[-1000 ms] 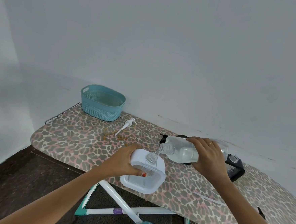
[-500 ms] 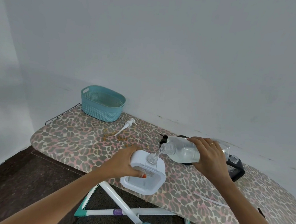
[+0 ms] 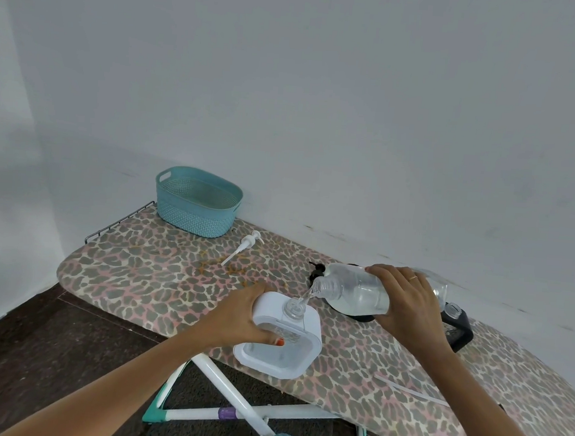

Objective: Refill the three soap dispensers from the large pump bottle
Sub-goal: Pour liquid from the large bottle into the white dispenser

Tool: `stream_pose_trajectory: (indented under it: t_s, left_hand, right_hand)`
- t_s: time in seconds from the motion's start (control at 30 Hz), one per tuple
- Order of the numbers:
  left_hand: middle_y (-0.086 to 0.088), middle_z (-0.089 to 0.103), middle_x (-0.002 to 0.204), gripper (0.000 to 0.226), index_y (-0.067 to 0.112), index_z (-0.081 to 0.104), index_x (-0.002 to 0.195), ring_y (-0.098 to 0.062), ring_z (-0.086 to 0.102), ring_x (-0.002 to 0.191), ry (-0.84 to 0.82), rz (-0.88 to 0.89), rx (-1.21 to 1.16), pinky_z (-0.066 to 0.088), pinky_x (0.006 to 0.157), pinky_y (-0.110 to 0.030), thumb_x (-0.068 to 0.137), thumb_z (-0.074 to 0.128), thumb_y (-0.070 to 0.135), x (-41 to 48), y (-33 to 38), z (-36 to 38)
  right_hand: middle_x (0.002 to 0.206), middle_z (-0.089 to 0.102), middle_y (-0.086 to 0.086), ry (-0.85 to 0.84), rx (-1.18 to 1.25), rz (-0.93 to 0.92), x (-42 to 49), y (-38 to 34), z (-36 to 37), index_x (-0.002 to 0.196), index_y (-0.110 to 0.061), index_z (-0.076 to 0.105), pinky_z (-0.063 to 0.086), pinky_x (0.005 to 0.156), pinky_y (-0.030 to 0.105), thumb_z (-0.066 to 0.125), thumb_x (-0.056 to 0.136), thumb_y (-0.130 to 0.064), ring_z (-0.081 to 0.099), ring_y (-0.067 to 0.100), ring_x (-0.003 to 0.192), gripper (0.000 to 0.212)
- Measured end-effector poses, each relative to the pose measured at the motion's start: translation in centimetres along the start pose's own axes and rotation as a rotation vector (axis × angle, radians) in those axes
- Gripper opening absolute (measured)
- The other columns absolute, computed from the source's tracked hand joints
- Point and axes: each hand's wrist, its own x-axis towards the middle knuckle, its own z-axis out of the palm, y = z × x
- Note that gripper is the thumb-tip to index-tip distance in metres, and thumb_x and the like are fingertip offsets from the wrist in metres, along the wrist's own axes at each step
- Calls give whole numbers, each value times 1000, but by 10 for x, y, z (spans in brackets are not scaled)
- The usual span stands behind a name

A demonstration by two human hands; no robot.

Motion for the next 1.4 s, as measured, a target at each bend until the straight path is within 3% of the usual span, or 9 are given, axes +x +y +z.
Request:
stream_pose_trajectory:
  t_s: [0.2,0.47,0.7,0.8,1.07,1.4]
  left_hand:
    - [-1,62,104,77,21,51,107,-13,59,93,-7,-12,-36,51,83,-35,43,69,60,0,-3,0]
    - [12,58,97,60,42,44,94,-2,57,89,-18,0,-75,49,77,-19,43,70,60,2,-3,1]
    - [8,58,101,70,34,45,102,-6,57,93,-10,16,-61,49,81,-24,43,68,62,4,-2,1]
    - [10,58,98,62,41,43,95,-7,57,91,-8,14,-66,50,81,-26,42,69,62,3,-2,2]
    - [18,55,92,57,44,43,89,2,56,85,-11,13,-70,45,72,-13,43,73,58,2,1,2]
    - [12,60,96,56,42,46,91,-7,59,90,-17,11,-93,52,82,-32,43,72,57,0,3,4]
  right_hand:
    - [93,71,7,-5,4,3,1,0,-1,102,-14,51,51,65,36,89,45,-19,67,29,76,69]
    - [93,71,7,-9,-19,-3,1,0,-1,103,-14,50,51,65,36,89,43,-14,67,29,76,72]
    - [93,71,7,-8,-9,-1,2,0,-2,103,-14,49,51,65,35,88,45,-13,67,29,76,70]
    - [93,71,7,-8,-13,-2,2,-1,-3,103,-14,49,51,65,35,89,44,-15,67,29,76,71]
    - [93,71,7,-8,-22,1,3,0,-4,102,-14,50,51,64,36,89,42,-11,67,29,75,72]
    - [92,71,7,3,-20,3,4,0,-5,102,-14,50,50,64,34,89,43,-10,67,29,75,71]
